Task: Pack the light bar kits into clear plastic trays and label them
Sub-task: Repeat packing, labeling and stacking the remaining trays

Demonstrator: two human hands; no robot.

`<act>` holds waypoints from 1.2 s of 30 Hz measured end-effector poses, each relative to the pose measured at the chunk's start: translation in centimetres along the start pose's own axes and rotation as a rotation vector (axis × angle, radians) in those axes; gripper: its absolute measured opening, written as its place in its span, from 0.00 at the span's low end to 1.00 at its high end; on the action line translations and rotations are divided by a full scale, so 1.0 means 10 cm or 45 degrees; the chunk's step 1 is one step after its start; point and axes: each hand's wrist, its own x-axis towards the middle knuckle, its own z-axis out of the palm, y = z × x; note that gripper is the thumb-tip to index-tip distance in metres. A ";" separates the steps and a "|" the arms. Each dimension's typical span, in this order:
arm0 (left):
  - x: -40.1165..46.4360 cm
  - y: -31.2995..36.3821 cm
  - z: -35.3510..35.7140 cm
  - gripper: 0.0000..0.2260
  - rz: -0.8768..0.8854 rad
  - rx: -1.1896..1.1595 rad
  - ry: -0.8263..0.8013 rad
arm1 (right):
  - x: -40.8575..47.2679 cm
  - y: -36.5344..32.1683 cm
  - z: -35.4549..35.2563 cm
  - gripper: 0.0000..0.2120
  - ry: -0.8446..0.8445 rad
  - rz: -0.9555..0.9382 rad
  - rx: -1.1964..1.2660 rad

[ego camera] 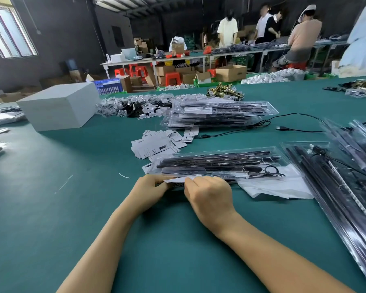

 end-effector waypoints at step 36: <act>-0.02 -0.03 0.13 0.18 -0.065 0.202 0.427 | 0.04 -0.05 0.03 0.17 -0.194 0.118 0.093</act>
